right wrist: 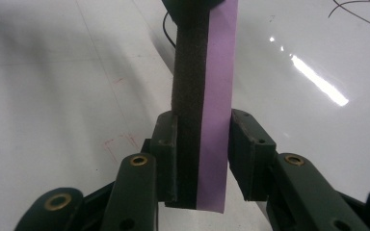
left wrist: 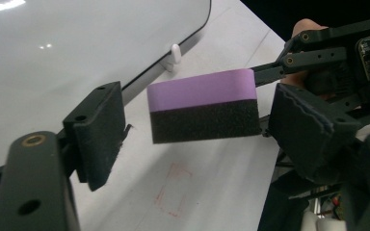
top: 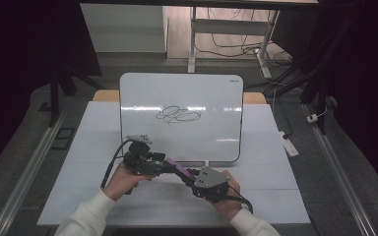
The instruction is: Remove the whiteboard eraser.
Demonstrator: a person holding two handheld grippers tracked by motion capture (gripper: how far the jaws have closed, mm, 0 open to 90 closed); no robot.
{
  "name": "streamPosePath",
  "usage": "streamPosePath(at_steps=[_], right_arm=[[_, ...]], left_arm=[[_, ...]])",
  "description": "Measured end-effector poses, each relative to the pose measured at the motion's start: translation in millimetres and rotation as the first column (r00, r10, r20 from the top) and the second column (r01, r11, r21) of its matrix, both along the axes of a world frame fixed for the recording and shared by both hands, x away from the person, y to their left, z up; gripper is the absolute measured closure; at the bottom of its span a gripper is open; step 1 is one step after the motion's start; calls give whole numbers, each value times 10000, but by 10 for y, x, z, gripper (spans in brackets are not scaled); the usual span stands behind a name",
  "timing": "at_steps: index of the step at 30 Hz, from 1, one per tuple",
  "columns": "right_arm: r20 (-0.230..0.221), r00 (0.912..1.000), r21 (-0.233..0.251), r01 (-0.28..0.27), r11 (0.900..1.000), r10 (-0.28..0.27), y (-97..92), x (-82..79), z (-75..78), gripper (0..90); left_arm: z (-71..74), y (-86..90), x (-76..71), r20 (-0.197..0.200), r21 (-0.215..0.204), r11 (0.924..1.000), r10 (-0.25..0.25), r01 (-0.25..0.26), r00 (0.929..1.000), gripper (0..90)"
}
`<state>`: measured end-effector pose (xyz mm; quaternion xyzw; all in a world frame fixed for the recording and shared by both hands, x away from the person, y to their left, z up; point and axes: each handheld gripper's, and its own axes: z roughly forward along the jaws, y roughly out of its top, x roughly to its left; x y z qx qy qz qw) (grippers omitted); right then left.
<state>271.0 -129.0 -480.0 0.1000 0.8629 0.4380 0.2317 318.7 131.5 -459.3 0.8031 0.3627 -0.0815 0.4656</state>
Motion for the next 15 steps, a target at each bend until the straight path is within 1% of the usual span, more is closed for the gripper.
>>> streamPosePath(at_steps=[2, 3, 4, 5, 6, 7, 10, 13, 14, 15], right_arm=[[30, 10000, 15, -37, 10000, 37, 2, -3, -1, 650], [101, 9999, -17, -133, 9999, 133, 6, -10, -2, 650], [101, 9999, -17, -133, 9999, 133, 6, -10, -2, 650], [105, 9998, -17, -176, 9998, 176, 12, -16, -5, 649], [105, 9998, -17, -176, 9998, 176, 12, -16, -5, 649], [120, 9998, -96, -185, 9998, 186, 19, -21, -10, 649], [77, 9997, -75, -231, 9997, 232, 17, -20, -17, 648], [-152, 9996, -56, -238, 9997, 237, 25, -9, -26, 635], [-152, 9996, -56, -238, 9997, 237, 25, -9, -26, 635], [-257, 9993, 26, -273, 9996, 274, 24, -3, -32, 631]], left_arm=[[-9, -14, 4, -31, 21, 9999, -105, 105, 9999, 242], [-13, -17, 6, -42, 11, 9998, -179, 179, 9998, 283], [-16, -22, 6, -60, -1, 9998, -212, 212, 9998, 283], [-19, -27, 6, -73, -14, 9996, -289, 289, 9996, 330], [-21, -32, 4, -88, -30, 9993, -362, 362, 9993, 330], [-20, -40, -1, -40, 62, 9994, -346, 347, 9994, 357], [-19, -35, -6, -9, 142, 9992, -372, 372, 9993, 368], [-10, -40, -23, 149, 280, 9990, -356, 351, 9993, 378], [-7, -40, -29, 201, 313, 9988, -378, 372, 9991, 378], [-4, -41, -35, 235, 304, 9989, -373, 366, 9990, 379]])
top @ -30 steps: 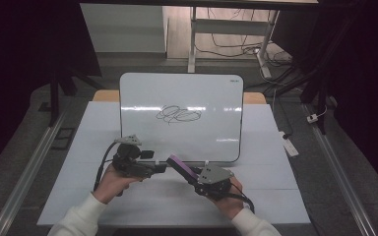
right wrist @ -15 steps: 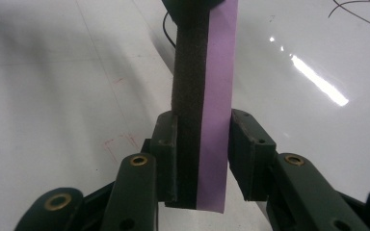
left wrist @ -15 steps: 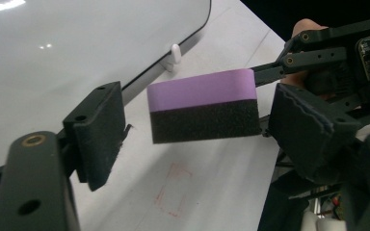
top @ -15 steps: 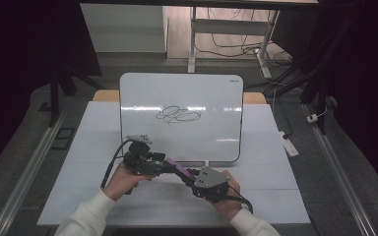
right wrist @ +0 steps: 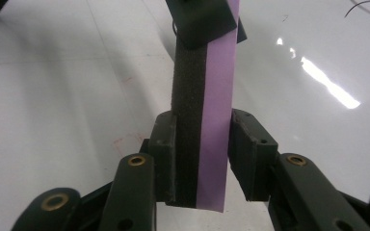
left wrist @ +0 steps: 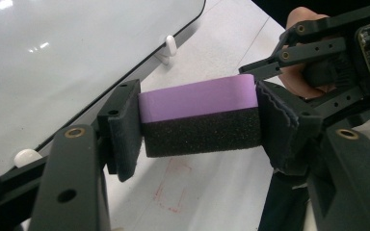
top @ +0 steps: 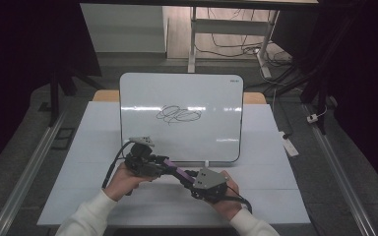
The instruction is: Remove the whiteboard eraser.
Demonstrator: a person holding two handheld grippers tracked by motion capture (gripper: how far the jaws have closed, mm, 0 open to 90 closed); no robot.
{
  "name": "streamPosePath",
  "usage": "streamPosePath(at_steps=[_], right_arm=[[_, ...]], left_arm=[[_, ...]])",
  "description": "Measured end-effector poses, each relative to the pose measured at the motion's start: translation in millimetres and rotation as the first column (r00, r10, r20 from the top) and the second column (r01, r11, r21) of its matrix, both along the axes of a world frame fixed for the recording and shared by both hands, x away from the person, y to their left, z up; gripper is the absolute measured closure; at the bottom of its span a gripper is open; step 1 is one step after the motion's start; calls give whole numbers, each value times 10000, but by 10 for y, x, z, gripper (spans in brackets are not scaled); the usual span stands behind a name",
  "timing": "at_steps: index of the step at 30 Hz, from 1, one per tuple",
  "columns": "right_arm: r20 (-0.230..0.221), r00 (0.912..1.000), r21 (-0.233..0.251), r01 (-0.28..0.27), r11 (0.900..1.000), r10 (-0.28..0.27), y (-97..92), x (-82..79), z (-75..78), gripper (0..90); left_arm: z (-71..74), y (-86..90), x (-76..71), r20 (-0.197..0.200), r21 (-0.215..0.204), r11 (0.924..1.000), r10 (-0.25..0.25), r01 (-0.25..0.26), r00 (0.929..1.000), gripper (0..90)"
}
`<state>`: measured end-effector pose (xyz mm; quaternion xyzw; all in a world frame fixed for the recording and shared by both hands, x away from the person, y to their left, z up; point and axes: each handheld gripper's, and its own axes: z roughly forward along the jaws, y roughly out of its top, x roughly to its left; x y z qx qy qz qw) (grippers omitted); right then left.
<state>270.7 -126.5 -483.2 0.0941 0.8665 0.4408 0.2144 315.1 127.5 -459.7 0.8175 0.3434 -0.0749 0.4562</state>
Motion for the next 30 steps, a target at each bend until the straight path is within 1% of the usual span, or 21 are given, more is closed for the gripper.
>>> streamPosePath(at_steps=[2, 3, 5, 6, 7, 9, 10, 12, 13, 14, 16, 17, 18, 20, 22, 23, 25, 26, 27, 29, 30], right_arm=[[-391, 9992, 226, -3, 9997, 12, -9, 22, -5, 613], [-391, 9992, 226, -3, 9997, 12, -9, 22, -5, 613], [-773, 9970, 324, -30, 9995, 55, -17, 49, -2, 542], [-773, 9970, 324, -30, 9995, 55, -17, 49, -2, 542], [-1150, 9933, 464, -71, 9989, 124, -31, 68, 14, 483], [-1221, 9924, 553, -81, 9984, 148, -39, 73, 23, 459], [-1545, 9876, 953, -130, 9954, 277, -79, 92, 57, 427], [-1750, 9840, 1157, -126, 9932, 328, -104, 106, 77, 406], [-2040, 9782, 1349, -110, 9908, 387, -137, 127, 100, 392], [-2459, 9682, 1530, -81, 9882, 460, -186, 172, 126, 372], [-2603, 9643, 1597, -69, 9871, 489, -203, 191, 132, 368], [-2982, 9525, 1904, -42, 9817, 619, -261, 243, 146, 360], [-2982, 9525, 1904, -42, 9817, 619, -261, 243, 146, 360], [-3297, 9410, 2086, -57, 9780, 758, -320, 300, 167, 337], [-3352, 9391, 2052, -60, 9787, 761, -330, 310, 174, 323], [-3455, 9351, 2025, -82, 9793, 793, -342, 328, 182, 308], [-3851, 9168, 2182, -207, 9757, 1056, -363, 373, 193, 287], [-3851, 9168, 2182, -207, 9757, 1056, -363, 373, 193, 287], [-3984, 9099, 2218, -264, 9747, 1153, -368, 387, 194, 281], [-4257, 8944, 2195, -453, 9746, 1374, -360, 411, 184, 275], [-4437, 8823, 2173, -639, 9740, 1568, -347, 424, 169, 273]], left_arm=[[5, -1, -9, 100, -35, 10000, 8, -8, 9999, 382], [7, -1, -11, 128, -37, 10000, -1, 2, 9999, 382], [12, -4, -20, 227, 14, 10000, -1, 1, 9997, 384], [14, -5, -26, 277, 60, 10000, -8, 6, 9996, 384], [16, -3, -32, 352, 117, 9999, -32, 28, 9994, 385], [22, 5, -41, 519, 176, 9998, -122, 112, 9986, 385], [28, 14, -48, 648, 188, 9996, -243, 231, 9976, 385], [40, 31, -59, 835, 262, 9991, -342, 321, 9959, 385], [42, 36, -61, 897, 277, 9990, -388, 365, 9952, 385], [43, 39, -64, 944, 275, 9986, -468, 443, 9944, 385], [44, 36, -73, 1062, 391, 9978, -580, 542, 9926, 385], [44, 32, -79, 1125, 446, 9973, -626, 579, 9917, 385], [44, 31, -82, 1169, 480, 9968, -684, 631, 9908, 385], [44, 24, -91, 1241, 555, 9959, -779, 714, 9892, 385], [41, 20, -94, 1256, 555, 9950, -891, 827, 9881, 385], [40, 17, -96, 1260, 557, 9947, -929, 864, 9877, 384], [37, 8, -103, 1324, 608, 9933, -1055, 981, 9856, 385], [36, 1, -108, 1347, 616, 9928, -1106, 1031, 9847, 385], [34, -3, -110, 1386, 649, 9917, -1194, 1113, 9831, 385], [28, -16, -118, 1423, 592, 9900, -1355, 1282, 9805, 384], [28, -21, -121, 1440, 566, 9893, -1415, 1346, 9794, 384]])
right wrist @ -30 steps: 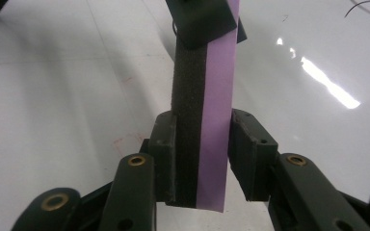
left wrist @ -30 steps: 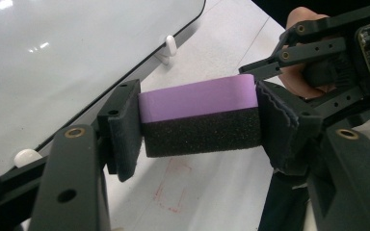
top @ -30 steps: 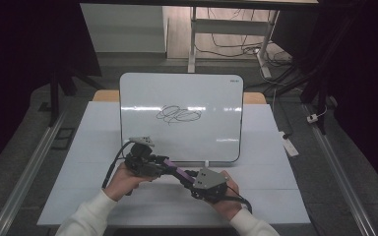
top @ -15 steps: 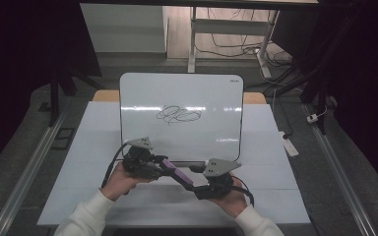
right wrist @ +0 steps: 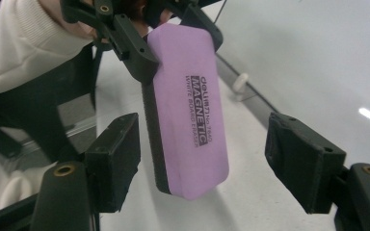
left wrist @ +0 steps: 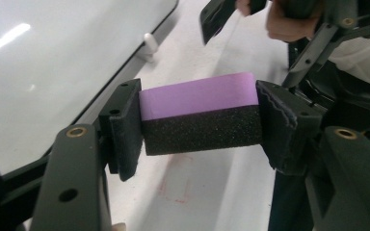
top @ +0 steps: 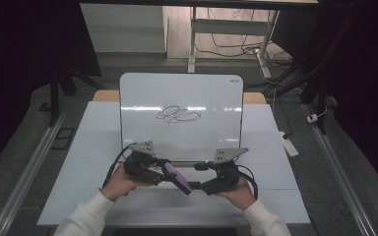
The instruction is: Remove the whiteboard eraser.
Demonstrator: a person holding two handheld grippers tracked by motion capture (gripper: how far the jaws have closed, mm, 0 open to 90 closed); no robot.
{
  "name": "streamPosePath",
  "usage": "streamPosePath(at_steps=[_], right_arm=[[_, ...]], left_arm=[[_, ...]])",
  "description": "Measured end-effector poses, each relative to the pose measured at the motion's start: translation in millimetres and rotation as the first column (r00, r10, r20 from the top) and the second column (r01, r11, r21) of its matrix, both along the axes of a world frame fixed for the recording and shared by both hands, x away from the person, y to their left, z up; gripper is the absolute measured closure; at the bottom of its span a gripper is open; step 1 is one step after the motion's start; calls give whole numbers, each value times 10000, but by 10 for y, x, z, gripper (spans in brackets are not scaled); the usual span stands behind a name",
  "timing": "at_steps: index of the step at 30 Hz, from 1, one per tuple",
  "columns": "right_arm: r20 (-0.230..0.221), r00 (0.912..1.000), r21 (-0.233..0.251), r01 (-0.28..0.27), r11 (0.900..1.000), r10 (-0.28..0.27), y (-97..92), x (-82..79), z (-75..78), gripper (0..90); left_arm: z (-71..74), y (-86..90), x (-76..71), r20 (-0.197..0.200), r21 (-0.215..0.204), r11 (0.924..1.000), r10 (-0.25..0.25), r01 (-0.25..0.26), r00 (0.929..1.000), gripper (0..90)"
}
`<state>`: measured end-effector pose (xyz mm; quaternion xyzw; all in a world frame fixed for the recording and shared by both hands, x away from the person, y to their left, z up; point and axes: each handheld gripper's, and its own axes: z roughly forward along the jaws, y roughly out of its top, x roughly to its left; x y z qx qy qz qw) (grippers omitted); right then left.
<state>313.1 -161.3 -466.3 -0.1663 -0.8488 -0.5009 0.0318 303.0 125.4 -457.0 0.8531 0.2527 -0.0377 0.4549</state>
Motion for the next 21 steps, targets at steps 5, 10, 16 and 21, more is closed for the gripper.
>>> streamPosePath(at_steps=[5, 10, 16, 21], right_arm=[[-474, 9970, 41, -617, 9981, 619, 46, 4, -31, 269], [-1063, 9878, -18, -1149, 9934, 1141, 95, 8, -77, 262], [-1601, 9715, -61, -1779, 9840, 1747, 167, -5, -135, 259], [-1992, 9511, 105, -2388, 9710, 2361, 218, -24, -175, 358]], left_arm=[[6, -36, -41, 332, -79, 9982, -599, 602, 9976, 384], [24, -78, -96, 666, -181, 9911, -1300, 1315, 9893, 384], [43, -122, -159, 1061, -275, 9774, -2054, 2094, 9729, 384], [41, -142, -177, 1158, -171, 9716, -2325, 2360, 9657, 384]])
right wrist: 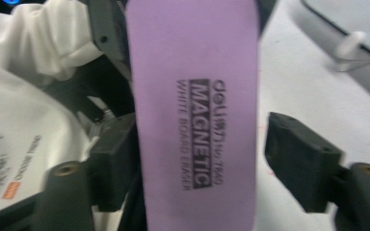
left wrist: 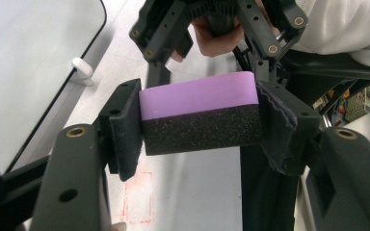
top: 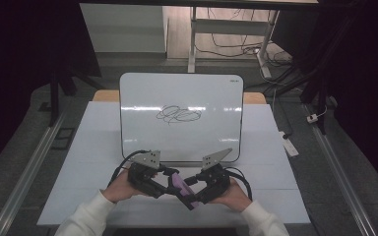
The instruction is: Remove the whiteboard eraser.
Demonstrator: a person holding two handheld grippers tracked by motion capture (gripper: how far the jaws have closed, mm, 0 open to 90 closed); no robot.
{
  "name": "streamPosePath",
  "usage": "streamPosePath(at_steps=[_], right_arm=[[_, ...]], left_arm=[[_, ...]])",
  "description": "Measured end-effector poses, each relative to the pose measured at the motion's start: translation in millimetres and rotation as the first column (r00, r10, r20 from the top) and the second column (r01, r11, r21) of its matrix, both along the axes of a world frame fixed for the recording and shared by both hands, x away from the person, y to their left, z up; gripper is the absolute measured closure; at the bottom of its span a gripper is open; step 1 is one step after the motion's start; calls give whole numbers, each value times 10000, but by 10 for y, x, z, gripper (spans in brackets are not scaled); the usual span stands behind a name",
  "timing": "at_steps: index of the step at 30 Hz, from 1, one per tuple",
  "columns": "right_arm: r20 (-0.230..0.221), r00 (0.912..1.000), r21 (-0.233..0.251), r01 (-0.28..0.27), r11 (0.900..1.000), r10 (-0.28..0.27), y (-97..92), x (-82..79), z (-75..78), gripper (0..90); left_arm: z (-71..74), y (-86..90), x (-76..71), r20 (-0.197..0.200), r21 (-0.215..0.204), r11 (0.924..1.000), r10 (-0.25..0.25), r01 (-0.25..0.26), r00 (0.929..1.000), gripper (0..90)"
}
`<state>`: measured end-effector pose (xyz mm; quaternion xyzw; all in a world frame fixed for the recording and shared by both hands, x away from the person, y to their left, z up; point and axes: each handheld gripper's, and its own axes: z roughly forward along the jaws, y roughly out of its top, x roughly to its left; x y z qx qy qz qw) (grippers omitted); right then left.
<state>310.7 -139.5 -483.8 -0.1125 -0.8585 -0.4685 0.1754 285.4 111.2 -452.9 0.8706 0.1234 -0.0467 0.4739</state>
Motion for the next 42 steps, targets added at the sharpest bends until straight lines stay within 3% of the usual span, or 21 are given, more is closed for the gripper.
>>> streamPosePath(at_steps=[6, 10, 12, 15, 17, 18, 23, 24, 25, 26, 28, 30, 31, 33, 35, 36, 38, 39, 41, 42], right_arm=[[90, 9999, 106, 72, 9999, -73, -13, 3, 20, 383], [508, 9975, 59, 480, 9988, -483, -32, 4, 37, 388], [805, 9935, 99, 799, 9968, -804, -49, 4, 50, 389], [1013, 9900, 82, 981, 9951, -985, -57, 4, 57, 390], [1455, 9798, 52, 1377, 9905, -1370, -67, 4, 65, 389], [1455, 9798, 52, 1377, 9905, -1370, -67, 4, 65, 389], [2574, 9428, -67, 2208, 9753, -2117, -70, -29, 99, 390], [2904, 9276, -76, 2476, 9688, -2348, -72, -34, 114, 390], [2904, 9276, -76, 2476, 9688, -2348, -72, -34, 114, 390], [3179, 9125, 3, 2714, 9625, -2574, -80, -39, 133, 390], [3256, 9075, 39, 2796, 9601, -2656, -85, -41, 141, 390], [3604, 8872, 108, 3047, 9524, -2879, -105, -47, 161, 390], [3665, 8823, 164, 3113, 9502, -2954, -111, -47, 166, 390], [3820, 8690, 275, 3294, 9438, -3144, -139, -41, 182, 390], [4044, 8486, 481, 3527, 9345, -3411, -173, -39, 197, 390], [4044, 8486, 481, 3527, 9345, -3411, -173, -39, 197, 390], [4134, 8364, 590, 3698, 9272, -3599, -194, -39, 205, 390], [4253, 8219, 735, 3860, 9196, -3790, -210, -42, 205, 390], [4276, 8185, 774, 3898, 9177, -3837, -211, -42, 202, 390], [4431, 8033, 787, 4072, 9099, -3978, -222, -50, 202, 390]], left_arm=[[-9, 24, 26, -204, -218, 9997, 132, -136, 9997, 379], [-26, 33, 53, -415, -74, 9971, 752, -756, 9963, 325], [-40, 51, 70, -581, -68, 9935, 1129, -1135, 9919, 257], [-53, 86, 84, -724, -37, 9859, 1664, -1671, 9834, 234], [-53, 111, 77, -682, 19, 9796, 2004, -2007, 9773, 214], [-54, 131, 69, -675, -4, 9757, 2185, -2190, 9735, 214], [-82, 273, -20, -450, 71, 9472, 3204, -3205, 9462, 212], [-93, 313, -44, -371, 123, 9390, 3439, -3437, 9383, 212], [-100, 334, -58, -306, 171, 9346, 3556, -3552, 9341, 212], [-111, 370, -80, -217, 270, 9282, 3717, -3711, 9281, 211], [-130, 420, -109, -148, 315, 9184, 3950, -3944, 9185, 212], [-156, 479, -135, -106, 342, 9082, 4176, -4171, 9086, 212], [-174, 513, -157, -96, 320, 8985, 4382, -4377, 8988, 212], [-196, 566, -191, -16, 319, 8879, 4592, -4589, 8883, 212], [-224, 638, -240, 6, 250, 8761, 4816, -4814, 8764, 214], [-238, 680, -267, 5, 229, 8709, 4910, -4909, 8711, 214], [-268, 764, -319, 40, 227, 8591, 5114, -5113, 8594, 216], [-286, 818, -351, 59, 205, 8521, 5229, -5229, 8523, 220], [-312, 892, -386, 31, 187, 8438, 5363, -5363, 8440, 221], [-329, 940, -404, 33, 189, 8380, 5455, -5454, 8381, 221]])
